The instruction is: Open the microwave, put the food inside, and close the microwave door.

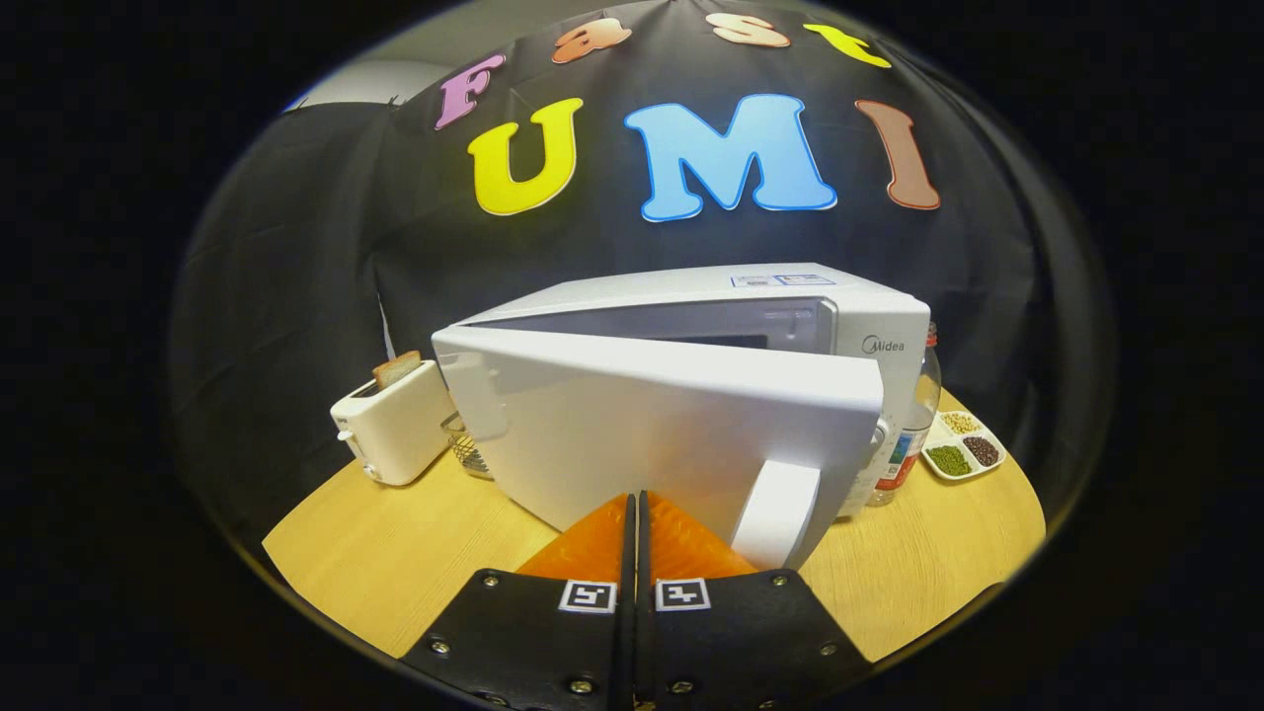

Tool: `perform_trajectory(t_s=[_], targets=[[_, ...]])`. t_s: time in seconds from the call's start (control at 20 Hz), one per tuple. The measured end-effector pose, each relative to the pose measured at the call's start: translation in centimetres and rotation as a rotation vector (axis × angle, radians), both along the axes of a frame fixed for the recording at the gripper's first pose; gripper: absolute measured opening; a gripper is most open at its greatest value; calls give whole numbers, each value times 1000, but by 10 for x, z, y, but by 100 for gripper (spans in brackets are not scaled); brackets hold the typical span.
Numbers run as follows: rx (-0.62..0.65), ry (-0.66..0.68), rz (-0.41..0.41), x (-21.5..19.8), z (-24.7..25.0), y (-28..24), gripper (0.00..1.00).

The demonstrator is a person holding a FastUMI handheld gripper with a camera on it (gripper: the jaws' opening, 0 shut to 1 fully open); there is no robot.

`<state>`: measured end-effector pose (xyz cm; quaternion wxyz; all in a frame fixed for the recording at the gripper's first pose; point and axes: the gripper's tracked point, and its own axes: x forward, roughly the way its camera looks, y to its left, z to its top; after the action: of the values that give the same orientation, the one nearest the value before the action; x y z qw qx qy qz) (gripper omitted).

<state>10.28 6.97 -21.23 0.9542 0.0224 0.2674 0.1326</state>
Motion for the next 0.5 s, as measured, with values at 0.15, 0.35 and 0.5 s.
perform_trajectory(t_s=[0.15,0.35,0.5], targets=[[-9,2,-8,16,-5,-4,0],[-15,6,-18,35,-11,-8,0],[-18,8,-29,48,-15,-11,1]])
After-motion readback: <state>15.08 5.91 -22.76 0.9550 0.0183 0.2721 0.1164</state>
